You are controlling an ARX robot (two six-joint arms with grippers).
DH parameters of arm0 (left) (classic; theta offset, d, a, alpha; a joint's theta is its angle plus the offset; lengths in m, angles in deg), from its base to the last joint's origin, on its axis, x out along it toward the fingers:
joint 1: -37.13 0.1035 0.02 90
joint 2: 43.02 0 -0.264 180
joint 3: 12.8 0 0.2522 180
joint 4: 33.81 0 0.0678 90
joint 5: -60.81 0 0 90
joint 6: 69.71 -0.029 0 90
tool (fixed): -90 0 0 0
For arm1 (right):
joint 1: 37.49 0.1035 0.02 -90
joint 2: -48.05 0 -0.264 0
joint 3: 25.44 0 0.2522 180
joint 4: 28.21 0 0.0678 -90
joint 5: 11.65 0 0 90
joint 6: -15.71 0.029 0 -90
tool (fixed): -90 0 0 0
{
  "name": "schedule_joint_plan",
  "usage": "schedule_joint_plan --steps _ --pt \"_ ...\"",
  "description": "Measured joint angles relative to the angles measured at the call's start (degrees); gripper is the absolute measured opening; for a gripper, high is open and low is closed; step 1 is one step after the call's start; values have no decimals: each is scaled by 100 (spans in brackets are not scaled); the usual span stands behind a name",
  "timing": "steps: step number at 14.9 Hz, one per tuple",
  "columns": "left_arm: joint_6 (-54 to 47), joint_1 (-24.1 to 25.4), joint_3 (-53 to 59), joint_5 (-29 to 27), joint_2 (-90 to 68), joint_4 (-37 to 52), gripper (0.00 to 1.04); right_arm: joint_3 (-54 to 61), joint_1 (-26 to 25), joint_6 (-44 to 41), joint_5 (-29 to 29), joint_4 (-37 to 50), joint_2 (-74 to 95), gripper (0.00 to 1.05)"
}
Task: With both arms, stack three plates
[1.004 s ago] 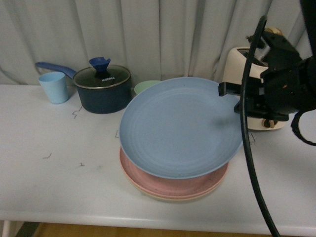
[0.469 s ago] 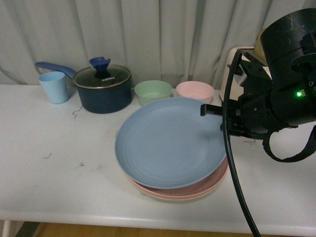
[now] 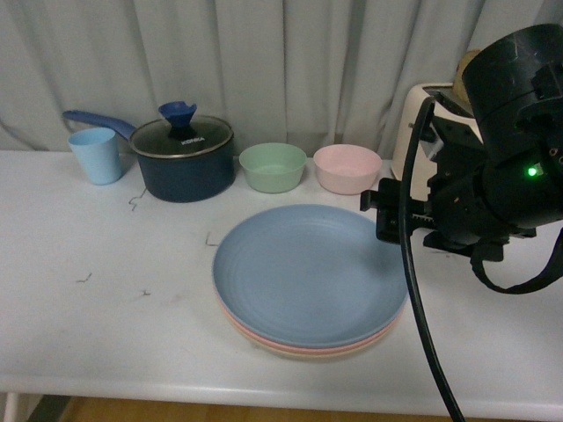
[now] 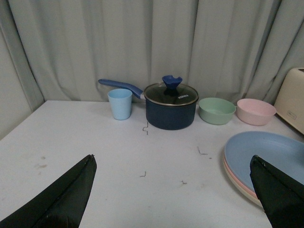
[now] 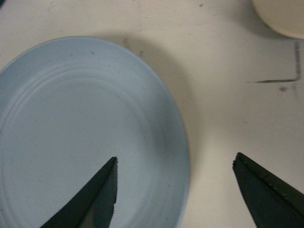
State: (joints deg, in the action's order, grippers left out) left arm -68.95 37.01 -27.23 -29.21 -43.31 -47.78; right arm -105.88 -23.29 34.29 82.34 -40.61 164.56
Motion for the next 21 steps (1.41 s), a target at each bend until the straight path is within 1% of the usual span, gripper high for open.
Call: schedule_joint_plan --steps 2,3,4,5,6,7,8,10,11,13,17,19,20,21 --pt "0 0 0 0 0 2 98 138 -7 -157 -555 -431 -507 90" --pt "0 2 0 0 0 2 98 516 -9 -533 -894 -229 -1185 100" --pt "0 2 0 0 0 0 98 951 -37 -787 -922 234 -1884 97" --pt "0 0 0 0 0 0 98 1123 -33 -885 -933 284 -2363 98" --pt "0 0 0 0 0 0 98 1235 -33 -1038 -1071 929 -2592 96" --pt "0 0 0 2 0 4 98 1637 -50 -1279 -1436 2376 -2627 88" --pt "0 0 0 0 0 2 98 2396 -138 -1526 -1539 3552 -2677 76" --pt "0 11 0 -2 0 2 98 3560 -348 -1700 -1486 4712 -2796 59" --pt "0 11 0 0 0 0 98 3875 -439 -1727 -1438 5171 -3034 50" --pt "0 11 0 0 0 0 98 4166 -573 -1762 -1322 5569 -3687 33" --pt "0 11 0 0 0 0 98 5016 -730 -1825 -1051 5447 -4236 1" --pt "0 11 0 0 0 0 98 5709 -981 -1832 -826 5184 -5364 2" --pt "0 11 0 0 0 0 98 5786 -992 -1832 -807 5106 -5460 2" --pt "0 11 0 0 0 2 98 5866 -1128 -1834 -608 5031 -5565 2"
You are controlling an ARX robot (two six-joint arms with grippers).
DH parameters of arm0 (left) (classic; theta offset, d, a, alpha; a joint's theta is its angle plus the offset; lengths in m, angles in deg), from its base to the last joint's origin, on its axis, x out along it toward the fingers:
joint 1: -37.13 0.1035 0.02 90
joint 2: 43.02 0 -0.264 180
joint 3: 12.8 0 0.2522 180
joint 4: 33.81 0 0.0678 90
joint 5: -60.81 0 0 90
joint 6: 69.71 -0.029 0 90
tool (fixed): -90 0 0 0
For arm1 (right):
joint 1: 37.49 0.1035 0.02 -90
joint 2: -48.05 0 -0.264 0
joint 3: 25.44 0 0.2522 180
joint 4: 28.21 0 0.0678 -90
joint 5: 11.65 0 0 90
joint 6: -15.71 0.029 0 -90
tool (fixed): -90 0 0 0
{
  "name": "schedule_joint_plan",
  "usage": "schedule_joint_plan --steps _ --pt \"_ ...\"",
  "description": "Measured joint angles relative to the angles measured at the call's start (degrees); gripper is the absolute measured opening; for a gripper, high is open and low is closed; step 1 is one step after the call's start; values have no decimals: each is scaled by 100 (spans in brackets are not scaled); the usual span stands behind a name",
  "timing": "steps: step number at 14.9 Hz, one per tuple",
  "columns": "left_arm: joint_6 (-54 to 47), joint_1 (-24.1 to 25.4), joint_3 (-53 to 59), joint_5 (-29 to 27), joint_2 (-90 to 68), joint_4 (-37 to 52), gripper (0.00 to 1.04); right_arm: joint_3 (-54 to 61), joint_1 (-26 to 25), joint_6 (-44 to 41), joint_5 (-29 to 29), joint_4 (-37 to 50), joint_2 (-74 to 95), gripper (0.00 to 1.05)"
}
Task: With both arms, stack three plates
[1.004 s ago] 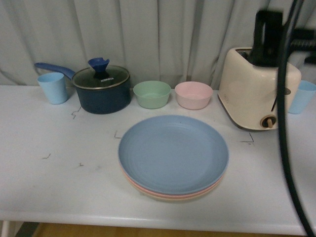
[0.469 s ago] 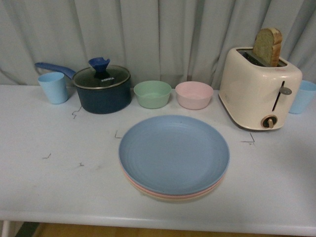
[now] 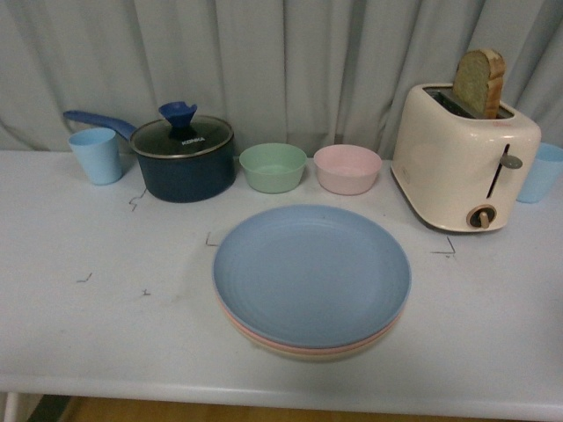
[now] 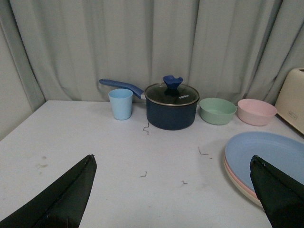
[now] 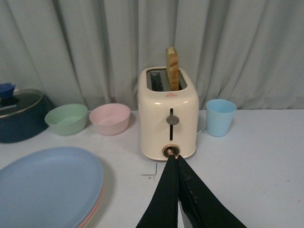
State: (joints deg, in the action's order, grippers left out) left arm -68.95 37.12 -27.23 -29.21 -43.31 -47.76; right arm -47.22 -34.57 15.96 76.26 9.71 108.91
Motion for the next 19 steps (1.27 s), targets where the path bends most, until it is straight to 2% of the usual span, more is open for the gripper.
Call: schedule_joint_plan --steps 2,5,9,13,19 --pt "0 0 0 0 0 -2 98 109 -223 -2 151 -105 -195 2" --pt "0 0 0 -4 0 -2 98 293 -339 -2 140 352 -212 2" --pt "0 0 0 0 0 2 98 472 -317 -2 197 -11 -455 2" --pt "0 0 0 0 0 -2 98 734 -293 -2 199 -2809 -3727 2" --pt "0 0 0 0 0 0 98 737 -293 -2 199 -3840 -4767 2"
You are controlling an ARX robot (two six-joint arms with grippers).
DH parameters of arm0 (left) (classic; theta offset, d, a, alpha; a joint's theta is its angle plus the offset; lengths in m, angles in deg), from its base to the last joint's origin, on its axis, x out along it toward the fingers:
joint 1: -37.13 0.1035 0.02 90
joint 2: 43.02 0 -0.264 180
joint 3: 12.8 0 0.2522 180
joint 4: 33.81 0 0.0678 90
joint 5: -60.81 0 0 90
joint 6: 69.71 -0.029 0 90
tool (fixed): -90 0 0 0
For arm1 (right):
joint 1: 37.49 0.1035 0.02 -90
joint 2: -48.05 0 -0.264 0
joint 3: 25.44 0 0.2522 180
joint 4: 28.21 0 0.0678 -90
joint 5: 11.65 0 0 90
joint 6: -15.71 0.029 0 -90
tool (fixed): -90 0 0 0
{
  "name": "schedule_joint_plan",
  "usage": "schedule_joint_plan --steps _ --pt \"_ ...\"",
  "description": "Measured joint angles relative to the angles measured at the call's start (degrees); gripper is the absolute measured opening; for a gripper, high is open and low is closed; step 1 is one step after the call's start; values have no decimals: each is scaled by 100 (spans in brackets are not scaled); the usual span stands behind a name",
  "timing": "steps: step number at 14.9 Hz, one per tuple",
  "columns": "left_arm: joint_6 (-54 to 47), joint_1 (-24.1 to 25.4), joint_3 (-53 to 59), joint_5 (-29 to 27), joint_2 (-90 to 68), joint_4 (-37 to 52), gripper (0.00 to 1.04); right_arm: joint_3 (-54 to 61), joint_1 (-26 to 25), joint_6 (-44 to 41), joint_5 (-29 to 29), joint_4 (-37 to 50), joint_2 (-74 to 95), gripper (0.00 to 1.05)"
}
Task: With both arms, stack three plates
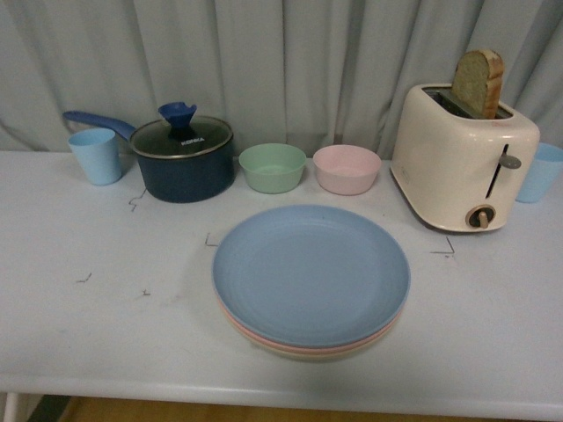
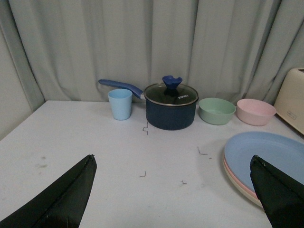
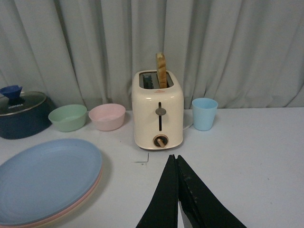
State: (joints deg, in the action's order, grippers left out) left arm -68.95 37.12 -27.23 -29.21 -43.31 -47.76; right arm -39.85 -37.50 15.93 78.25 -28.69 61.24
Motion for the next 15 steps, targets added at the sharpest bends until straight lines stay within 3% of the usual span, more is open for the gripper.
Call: schedule_joint_plan --steps 4,6,9,10,15 --pt "0 0 0 0 0 0 98 0 0 0 0 -367 -363 2" --pt "0 0 0 -4 0 0 98 -2 0 -2 11 -1335 -1268 2" --pt "0 0 0 2 0 -2 98 -2 0 -4 9 -1351 -1294 2" --pt "0 0 0 0 0 0 98 -2 0 -9 9 -1346 -1300 21" --pt "0 0 0 0 0 -2 98 -2 0 -9 9 -1349 -1303 77"
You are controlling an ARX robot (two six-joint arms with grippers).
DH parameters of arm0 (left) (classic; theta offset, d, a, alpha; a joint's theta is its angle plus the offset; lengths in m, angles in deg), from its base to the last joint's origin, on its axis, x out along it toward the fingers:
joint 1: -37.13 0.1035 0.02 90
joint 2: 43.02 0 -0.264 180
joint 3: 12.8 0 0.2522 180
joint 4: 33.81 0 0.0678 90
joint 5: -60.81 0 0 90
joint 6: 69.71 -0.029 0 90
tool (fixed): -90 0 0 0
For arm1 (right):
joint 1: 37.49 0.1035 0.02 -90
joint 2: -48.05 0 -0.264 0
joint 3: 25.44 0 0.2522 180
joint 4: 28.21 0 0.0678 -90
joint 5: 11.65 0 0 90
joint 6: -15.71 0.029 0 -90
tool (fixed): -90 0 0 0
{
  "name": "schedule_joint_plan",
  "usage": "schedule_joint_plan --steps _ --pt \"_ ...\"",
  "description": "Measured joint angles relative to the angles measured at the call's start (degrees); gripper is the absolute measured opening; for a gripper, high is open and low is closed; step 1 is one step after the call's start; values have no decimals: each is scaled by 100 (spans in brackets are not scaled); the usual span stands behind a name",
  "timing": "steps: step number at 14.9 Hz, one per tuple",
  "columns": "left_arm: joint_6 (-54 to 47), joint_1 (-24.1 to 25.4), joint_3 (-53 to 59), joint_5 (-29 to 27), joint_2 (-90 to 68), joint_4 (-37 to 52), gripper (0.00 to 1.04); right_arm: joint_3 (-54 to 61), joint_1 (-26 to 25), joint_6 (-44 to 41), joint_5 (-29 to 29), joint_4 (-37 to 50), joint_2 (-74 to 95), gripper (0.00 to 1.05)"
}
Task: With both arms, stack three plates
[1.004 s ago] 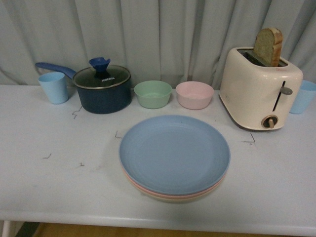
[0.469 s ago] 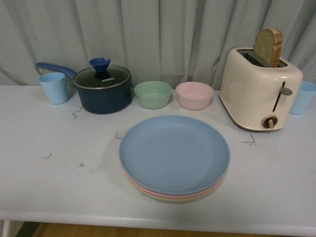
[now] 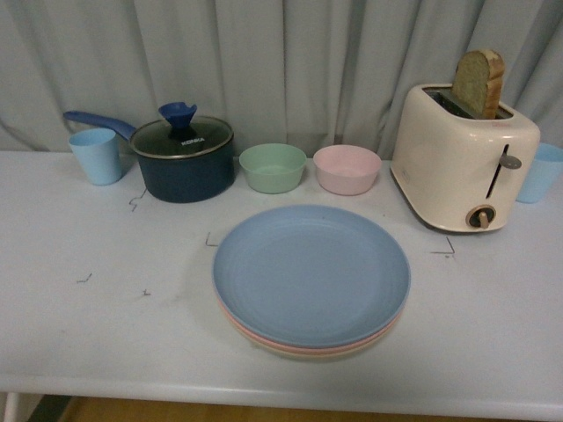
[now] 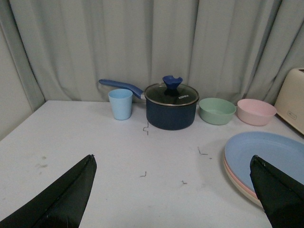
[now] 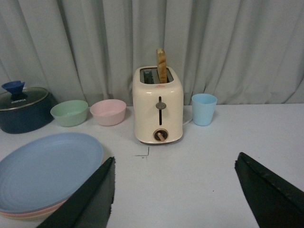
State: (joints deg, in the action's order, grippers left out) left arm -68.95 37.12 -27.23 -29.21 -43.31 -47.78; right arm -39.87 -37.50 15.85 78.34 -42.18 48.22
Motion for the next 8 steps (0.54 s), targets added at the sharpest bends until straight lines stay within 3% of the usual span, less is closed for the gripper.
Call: schedule_joint_plan --steps 1,3,8 --pt "0 0 0 0 0 2 98 0 0 0 0 0 0 88" --pt "0 0 0 0 0 2 98 0 0 0 0 0 0 100" --pt "0 0 0 0 0 2 98 0 0 0 0 0 2 98"
